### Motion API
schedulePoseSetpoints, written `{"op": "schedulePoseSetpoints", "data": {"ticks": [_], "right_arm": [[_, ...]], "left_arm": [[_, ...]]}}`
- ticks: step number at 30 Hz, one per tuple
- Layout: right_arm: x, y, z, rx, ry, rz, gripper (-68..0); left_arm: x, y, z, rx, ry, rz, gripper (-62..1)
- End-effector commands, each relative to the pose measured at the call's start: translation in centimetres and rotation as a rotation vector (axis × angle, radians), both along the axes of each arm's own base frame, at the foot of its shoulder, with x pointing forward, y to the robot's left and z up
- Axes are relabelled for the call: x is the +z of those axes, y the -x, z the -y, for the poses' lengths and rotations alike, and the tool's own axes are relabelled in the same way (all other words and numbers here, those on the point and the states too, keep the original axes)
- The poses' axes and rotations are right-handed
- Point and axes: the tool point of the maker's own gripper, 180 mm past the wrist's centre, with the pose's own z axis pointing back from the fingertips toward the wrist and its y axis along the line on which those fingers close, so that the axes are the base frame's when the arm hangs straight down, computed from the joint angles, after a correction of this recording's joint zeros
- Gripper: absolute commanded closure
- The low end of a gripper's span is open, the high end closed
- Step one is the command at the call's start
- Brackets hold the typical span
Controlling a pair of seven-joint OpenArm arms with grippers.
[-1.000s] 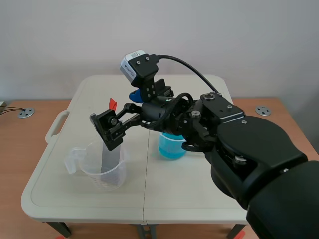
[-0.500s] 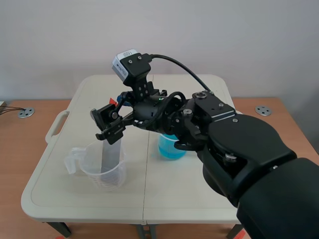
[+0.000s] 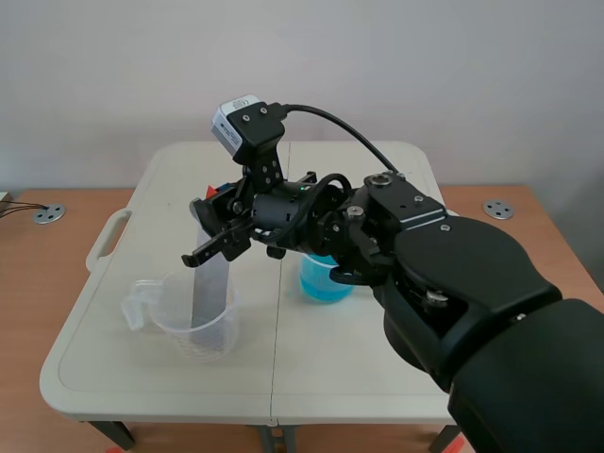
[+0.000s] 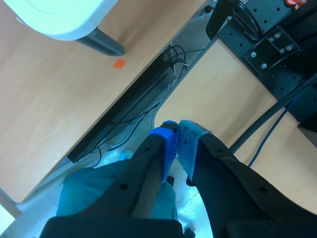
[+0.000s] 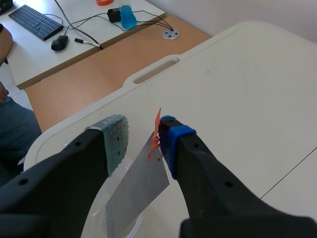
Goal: Hold the metal plate by the orange handle, dip it into the blue solution, take it out and point at it, then put the plate back in the beaker on the left.
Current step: 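Lift the metal plate out of the left beaker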
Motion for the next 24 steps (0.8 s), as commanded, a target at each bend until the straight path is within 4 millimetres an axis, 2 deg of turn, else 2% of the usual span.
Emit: {"op": "schedulePoseSetpoints", "data": {"ticks": [1,3,17,24], "right_arm": [[1.7,-0.4,-0.4,0.017,-0.031,0.040,-7.3],[1.8,-0.1,-0.6,0.037,-0.034,0.040,-0.8],[2.8,3.0,-2.2,0.228,-0.093,0.050,-1.3],[3.4,2.9,-2.2,0.226,-0.111,0.068,-1.3]], "left_arm": [[0.3,-0.2,0.5,-0.002,0.017,0.011,-1.3],[0.3,-0.2,0.5,-0.002,0.017,0.011,-1.3],[0.3,-0.2,0.5,-0.002,0.017,0.010,-1.3],[0.3,-0.2,0.4,-0.002,0.017,0.010,-1.3]]}}
